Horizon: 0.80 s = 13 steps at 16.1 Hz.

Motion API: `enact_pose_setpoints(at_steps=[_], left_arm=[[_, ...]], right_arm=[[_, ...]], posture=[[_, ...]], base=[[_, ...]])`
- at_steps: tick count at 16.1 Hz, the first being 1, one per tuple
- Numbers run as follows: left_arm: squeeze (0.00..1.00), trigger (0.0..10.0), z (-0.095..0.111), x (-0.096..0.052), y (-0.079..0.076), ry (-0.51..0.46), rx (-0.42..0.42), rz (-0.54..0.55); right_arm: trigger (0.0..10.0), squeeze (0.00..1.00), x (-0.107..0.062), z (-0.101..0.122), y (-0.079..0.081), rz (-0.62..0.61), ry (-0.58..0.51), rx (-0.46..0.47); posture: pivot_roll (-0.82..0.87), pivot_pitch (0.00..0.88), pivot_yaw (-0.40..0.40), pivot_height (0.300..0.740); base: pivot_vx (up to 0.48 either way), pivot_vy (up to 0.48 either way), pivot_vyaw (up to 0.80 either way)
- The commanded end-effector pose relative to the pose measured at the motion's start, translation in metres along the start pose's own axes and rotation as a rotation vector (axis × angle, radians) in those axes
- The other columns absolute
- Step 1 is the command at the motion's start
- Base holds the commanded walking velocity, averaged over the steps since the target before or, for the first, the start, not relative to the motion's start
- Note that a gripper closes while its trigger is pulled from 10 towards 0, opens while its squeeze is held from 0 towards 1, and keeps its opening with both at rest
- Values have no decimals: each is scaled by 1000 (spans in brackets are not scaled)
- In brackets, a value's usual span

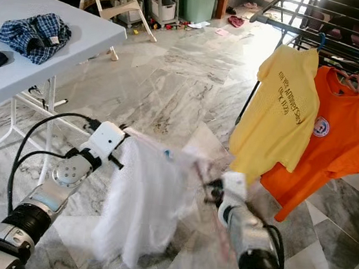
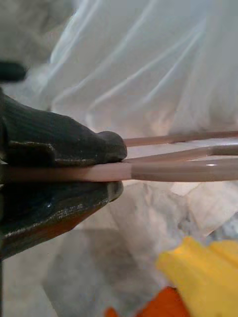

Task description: Hang hanger

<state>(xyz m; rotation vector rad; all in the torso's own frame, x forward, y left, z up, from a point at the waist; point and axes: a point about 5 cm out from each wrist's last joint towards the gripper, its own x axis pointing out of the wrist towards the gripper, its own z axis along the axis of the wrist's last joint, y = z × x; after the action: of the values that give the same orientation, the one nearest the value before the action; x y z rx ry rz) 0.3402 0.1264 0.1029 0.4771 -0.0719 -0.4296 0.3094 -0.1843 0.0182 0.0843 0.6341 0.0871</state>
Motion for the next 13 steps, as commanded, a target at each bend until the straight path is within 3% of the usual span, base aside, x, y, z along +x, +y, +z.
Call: enact_pose_setpoints(at_steps=[1, 2, 3, 6, 7, 8, 10, 13], left_arm=[[0, 10000, 8, -1, 11, -53, 15, 45], [0, 10000, 9, -2, 7, -59, 15, 38], [0, 10000, 10, -2, 4, -65, 11, 36], [0, 10000, 12, -2, 0, -74, 15, 19], [0, 10000, 12, -2, -1, -73, 17, 14], [0, 10000, 11, -2, -2, -71, 19, 12], [0, 10000, 10, -2, -3, -62, 26, 2], [0, 10000, 10, -1, -4, -62, 34, -8]], right_arm=[[10000, 0, -3, -18, -13, -81, 76, 83], [10000, 0, -4, -29, -6, -25, 129, -59], [10000, 0, -4, -35, 2, 46, 146, -296], [10000, 0, -10, -56, 1, 146, 219, -733], [10000, 0, -15, -65, 3, 252, 266, -819], [10000, 0, -16, -67, 4, 290, 275, -835], [10000, 0, -19, -61, -2, 330, 272, -982], [10000, 0, -24, -54, -8, 407, 275, -1079]], posture=[[-91, 36, 17, 740], [-89, 34, 16, 740], [-90, 35, 17, 740], [-89, 35, 17, 740], [-92, 34, 20, 740], [-94, 32, 21, 740], [-101, 29, 24, 740], [-103, 28, 26, 740]], base=[[0, 0, 0], [0, 0, 0], [0, 0, 0], [0, 0, 0], [0, 0, 0], [0, 0, 0], [0, 0, 0], [0, 0, 0]])
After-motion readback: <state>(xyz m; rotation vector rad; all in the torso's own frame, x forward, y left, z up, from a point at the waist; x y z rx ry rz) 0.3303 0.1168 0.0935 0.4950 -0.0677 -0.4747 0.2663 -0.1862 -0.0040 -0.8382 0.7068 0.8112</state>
